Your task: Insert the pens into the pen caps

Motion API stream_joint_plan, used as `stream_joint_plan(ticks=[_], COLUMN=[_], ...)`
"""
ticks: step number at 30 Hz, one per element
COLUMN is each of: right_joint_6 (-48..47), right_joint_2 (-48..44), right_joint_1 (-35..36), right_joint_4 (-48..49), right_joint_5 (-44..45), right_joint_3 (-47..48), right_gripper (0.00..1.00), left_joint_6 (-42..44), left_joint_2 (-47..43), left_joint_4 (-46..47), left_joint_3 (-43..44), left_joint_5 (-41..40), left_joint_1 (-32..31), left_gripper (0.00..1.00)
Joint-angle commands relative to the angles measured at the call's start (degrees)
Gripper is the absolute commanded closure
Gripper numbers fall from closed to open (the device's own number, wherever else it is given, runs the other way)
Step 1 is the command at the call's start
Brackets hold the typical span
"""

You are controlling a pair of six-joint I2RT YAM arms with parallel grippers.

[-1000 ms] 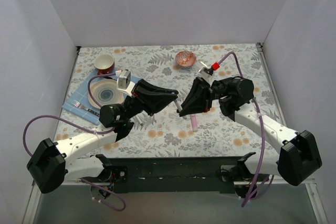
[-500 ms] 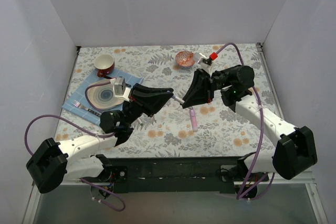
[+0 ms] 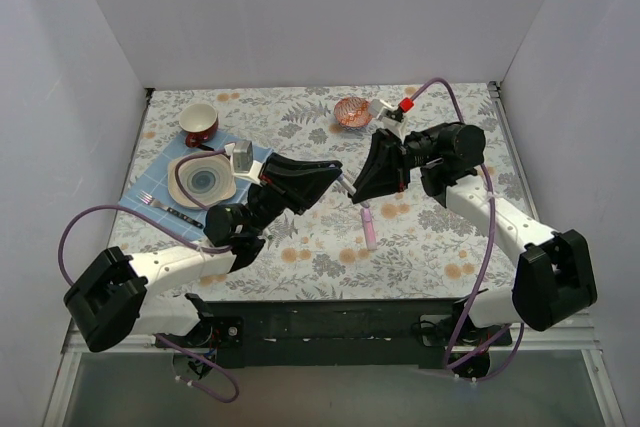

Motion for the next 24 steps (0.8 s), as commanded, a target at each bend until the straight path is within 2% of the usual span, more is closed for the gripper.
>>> stream_joint_plan(ticks=[1, 4, 9, 13, 16, 24], right_joint_6=[2.8, 3.4, -1.3, -0.6, 5.8, 13.7], right_joint_2=[-0.4, -0.1, -1.6, -1.6, -0.2, 3.5], right_joint_1=[-0.1, -0.1, 0.0, 0.0, -0.5, -0.8], right_joint_4=[10.3, 9.9, 2.2, 1.9, 8.4, 20.9], right_joint_5=[38.1, 39.1, 41.2, 43.2, 43.6, 39.6], right_joint_3=[9.9, 10.8, 11.7, 9.5, 8.0, 10.3], right_gripper=[0.99, 0.99, 0.99, 0.99, 0.99, 0.99], left_joint_6=[0.3, 1.0, 2.1, 2.6, -2.2, -5.0], left_joint_2=[8.8, 9.2, 9.8, 11.9, 15.7, 15.9], left_joint_4=[-13.4, -13.2, -12.0, -9.6, -0.3, 4.3], left_joint_3=[-7.7, -7.7, -8.4, -8.1, -8.2, -8.0], left_joint_5=[27.8, 27.3, 25.2, 25.3, 28.5, 32.5], left_joint_1=[-8.7, -9.4, -10.8, -12.0, -12.1, -12.1], left_gripper=[1.0, 1.0, 1.0, 1.0, 1.0, 1.0])
